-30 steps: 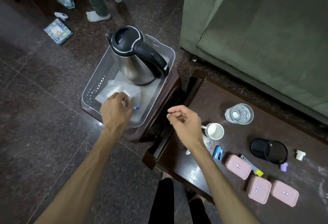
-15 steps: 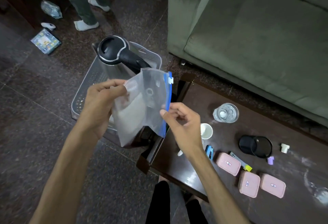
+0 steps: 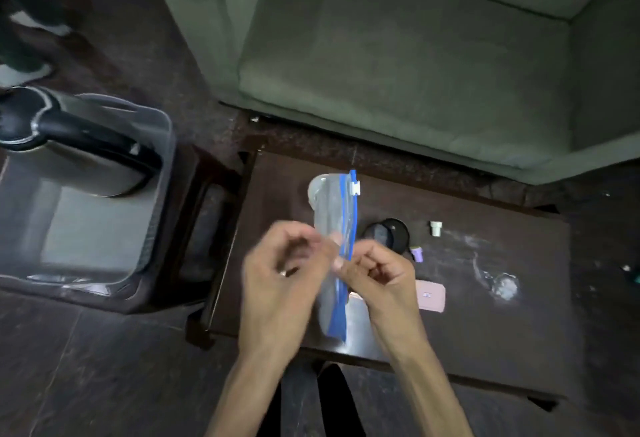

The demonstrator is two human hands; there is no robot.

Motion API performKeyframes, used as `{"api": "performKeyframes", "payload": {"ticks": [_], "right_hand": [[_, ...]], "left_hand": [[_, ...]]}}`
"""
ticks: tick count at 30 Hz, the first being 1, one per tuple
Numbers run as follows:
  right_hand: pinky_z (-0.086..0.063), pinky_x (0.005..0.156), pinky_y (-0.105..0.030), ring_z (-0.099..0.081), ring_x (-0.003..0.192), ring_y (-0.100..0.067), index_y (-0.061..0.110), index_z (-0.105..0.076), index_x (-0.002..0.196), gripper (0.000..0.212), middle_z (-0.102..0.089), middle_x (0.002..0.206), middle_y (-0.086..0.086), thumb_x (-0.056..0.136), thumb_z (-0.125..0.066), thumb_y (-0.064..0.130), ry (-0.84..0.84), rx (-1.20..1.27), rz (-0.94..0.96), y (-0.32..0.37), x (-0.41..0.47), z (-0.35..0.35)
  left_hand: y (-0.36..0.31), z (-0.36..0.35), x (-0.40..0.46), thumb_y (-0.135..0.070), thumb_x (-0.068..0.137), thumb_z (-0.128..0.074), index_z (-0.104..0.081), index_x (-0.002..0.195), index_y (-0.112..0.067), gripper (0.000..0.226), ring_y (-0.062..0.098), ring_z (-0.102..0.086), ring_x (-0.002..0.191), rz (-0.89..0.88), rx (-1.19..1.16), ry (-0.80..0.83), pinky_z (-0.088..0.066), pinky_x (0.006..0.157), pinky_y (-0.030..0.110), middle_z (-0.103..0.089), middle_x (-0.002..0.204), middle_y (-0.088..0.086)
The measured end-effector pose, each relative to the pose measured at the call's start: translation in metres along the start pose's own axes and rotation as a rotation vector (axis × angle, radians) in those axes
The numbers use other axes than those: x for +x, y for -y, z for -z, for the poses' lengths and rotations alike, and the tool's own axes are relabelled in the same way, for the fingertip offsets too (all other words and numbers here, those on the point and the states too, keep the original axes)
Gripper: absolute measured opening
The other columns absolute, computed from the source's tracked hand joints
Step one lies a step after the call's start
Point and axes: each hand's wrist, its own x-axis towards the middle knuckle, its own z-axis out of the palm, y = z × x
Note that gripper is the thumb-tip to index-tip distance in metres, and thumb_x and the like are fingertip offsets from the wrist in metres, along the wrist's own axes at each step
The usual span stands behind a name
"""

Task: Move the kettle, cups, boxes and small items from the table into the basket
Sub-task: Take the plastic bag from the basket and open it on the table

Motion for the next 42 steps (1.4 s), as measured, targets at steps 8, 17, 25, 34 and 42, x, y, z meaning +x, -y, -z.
{"api": "performKeyframes", "payload": {"ticks": [8, 17, 25, 34, 42], "right_hand": [[-0.051, 0.056, -0.028, -0.06, 0.055, -0.02, 0.003, -0.074, 0.08, 0.015, -0.067, 0.067, -0.008, 0.083, -0.079, 0.017, -0.139, 0.064, -0.127, -0.001, -0.031, 0.078], [-0.049, 0.061, -0.029, -0.061, 0.055, -0.011, 0.014, -0.07, 0.078, 0.011, -0.068, 0.065, 0.007, 0.088, -0.071, 0.01, -0.594, -0.47, -0.143, -0.008, -0.04, 0.14], [-0.043, 0.048, -0.017, -0.051, 0.043, -0.01, 0.026, -0.078, 0.09, 0.033, -0.058, 0.053, 0.0, 0.071, -0.062, 0.005, -0.301, -0.839, 0.019, 0.009, -0.039, 0.139], [-0.047, 0.058, -0.026, -0.052, 0.058, -0.012, 0.01, -0.056, 0.081, 0.019, -0.057, 0.058, 0.011, 0.089, -0.048, -0.004, -0.228, -0.408, -0.49, 0.01, -0.01, 0.154], [-0.038, 0.059, -0.025, -0.048, 0.068, -0.02, 0.002, -0.047, 0.088, 0.01, -0.051, 0.07, -0.004, 0.089, -0.048, -0.008, -0.168, -0.859, -0.383, -0.02, -0.01, 0.147]], "left_hand": [[0.03, -0.076, -0.019, -0.025, 0.077, -0.077, -0.075, 0.078, -0.016, 0.009, 0.016, -0.068, 0.071, 0.232, -0.068, 0.266, -0.06, 0.07, 0.035, -0.073, 0.073, 0.003], [0.051, -0.104, -0.009, 0.001, 0.079, -0.074, -0.076, 0.072, -0.019, 0.021, 0.006, -0.067, 0.064, 0.074, 0.106, 0.002, -0.056, 0.063, 0.019, -0.075, 0.069, -0.003], [0.057, -0.14, -0.046, -0.015, 0.079, -0.073, -0.073, 0.08, -0.024, 0.009, 0.01, -0.071, 0.068, -0.148, 0.264, 0.085, -0.053, 0.065, 0.016, -0.074, 0.074, -0.007], [0.075, -0.144, -0.081, -0.008, 0.088, -0.065, -0.067, 0.088, -0.02, 0.012, 0.018, -0.07, 0.078, -0.227, 0.244, 0.138, -0.057, 0.07, 0.037, -0.068, 0.082, -0.008], [0.082, -0.153, -0.09, -0.001, 0.088, -0.059, -0.063, 0.086, -0.011, 0.011, 0.021, -0.064, 0.073, -0.231, 0.202, 0.117, -0.052, 0.063, 0.048, -0.064, 0.078, -0.005]]}}
